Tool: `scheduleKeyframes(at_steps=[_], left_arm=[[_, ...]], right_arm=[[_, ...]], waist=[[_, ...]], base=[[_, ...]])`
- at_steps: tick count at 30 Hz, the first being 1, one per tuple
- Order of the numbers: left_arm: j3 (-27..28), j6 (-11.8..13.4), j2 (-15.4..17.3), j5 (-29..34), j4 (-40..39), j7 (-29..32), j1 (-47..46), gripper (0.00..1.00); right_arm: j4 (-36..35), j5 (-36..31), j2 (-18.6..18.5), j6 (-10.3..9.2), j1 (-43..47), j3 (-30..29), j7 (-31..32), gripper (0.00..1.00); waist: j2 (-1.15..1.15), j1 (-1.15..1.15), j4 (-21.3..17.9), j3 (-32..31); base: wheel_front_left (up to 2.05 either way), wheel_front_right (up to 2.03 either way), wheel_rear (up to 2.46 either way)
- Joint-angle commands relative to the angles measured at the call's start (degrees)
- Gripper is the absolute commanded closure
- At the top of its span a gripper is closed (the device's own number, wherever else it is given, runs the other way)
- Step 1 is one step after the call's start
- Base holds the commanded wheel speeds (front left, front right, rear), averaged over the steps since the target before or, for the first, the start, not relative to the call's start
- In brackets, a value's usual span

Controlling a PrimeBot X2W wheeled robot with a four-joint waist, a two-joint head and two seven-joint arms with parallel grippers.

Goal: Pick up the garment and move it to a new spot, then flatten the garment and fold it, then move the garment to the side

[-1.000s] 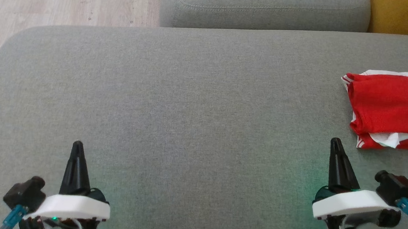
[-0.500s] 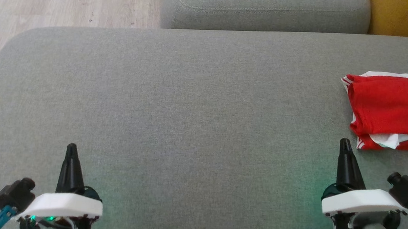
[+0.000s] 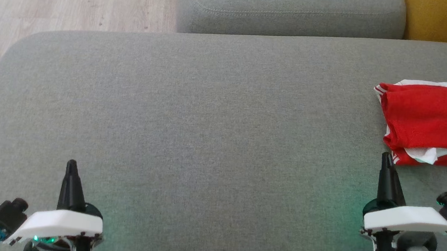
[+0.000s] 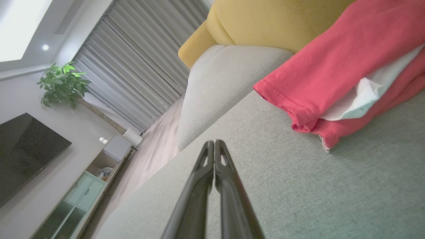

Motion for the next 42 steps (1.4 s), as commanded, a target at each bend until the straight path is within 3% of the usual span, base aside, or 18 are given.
scheduleKeyframes(at_steps=[1, 42], left_arm=[[1.1, -0.5, 0.1, -1.0, -2.0, 0.3, -2.9, 1.00], [5.0, -2.5, 0.2, -23.1, -2.1, 7.1, -3.6, 1.00]], right_arm=[[-2.3, 1.3, -0.8, -0.01, -1.6, 0.2, 0.3, 1.00], [-4.2, 27.0, -1.0, -0.03, -0.6, -3.5, 6.8, 1.00]], waist=[[0.00, 0.00, 0.0, 0.0], [0.00, 0.00, 0.4, -0.9]], base=[[0.00, 0.00, 0.00], [0.00, 0.00, 0.00]])
